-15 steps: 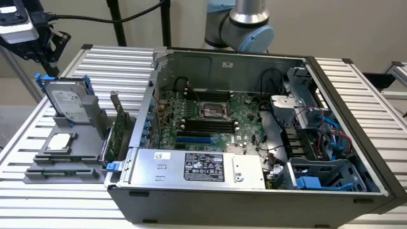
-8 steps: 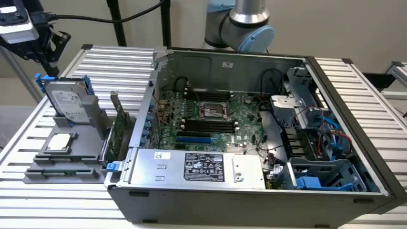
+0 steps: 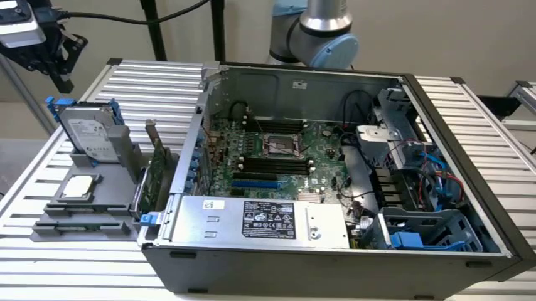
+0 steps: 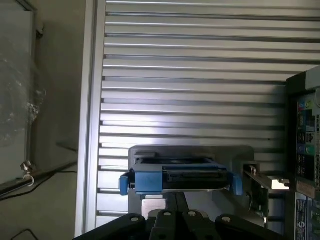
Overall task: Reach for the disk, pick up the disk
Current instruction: 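Pick up the disk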
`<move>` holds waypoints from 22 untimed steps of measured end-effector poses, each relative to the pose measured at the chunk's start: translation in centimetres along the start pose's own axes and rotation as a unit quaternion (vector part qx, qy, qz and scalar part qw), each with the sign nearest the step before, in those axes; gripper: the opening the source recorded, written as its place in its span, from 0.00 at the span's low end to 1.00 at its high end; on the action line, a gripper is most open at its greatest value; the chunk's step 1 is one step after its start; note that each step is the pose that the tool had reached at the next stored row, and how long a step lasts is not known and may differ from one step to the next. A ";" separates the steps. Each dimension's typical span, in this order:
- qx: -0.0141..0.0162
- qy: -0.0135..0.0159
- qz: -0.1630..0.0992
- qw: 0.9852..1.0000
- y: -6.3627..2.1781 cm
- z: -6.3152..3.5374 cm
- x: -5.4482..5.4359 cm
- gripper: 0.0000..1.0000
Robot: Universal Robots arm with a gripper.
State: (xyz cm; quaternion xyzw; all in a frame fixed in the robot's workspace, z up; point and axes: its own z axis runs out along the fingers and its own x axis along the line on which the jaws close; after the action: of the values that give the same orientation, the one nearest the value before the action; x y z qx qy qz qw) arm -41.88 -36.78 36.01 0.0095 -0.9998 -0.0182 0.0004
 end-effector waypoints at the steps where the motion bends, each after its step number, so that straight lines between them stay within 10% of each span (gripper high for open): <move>1: 0.000 0.000 0.000 1.000 0.25 0.01 0.4 0.11; 13: 0.004 0.001 -0.035 0.999 0.60 0.07 1.6 0.11; 22: 0.004 0.004 -0.117 0.993 0.60 0.07 1.6 0.11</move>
State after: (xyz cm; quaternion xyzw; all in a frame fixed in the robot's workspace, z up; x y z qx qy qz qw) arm -43.53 -36.21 35.97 0.1261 -0.9919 -0.0141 0.0021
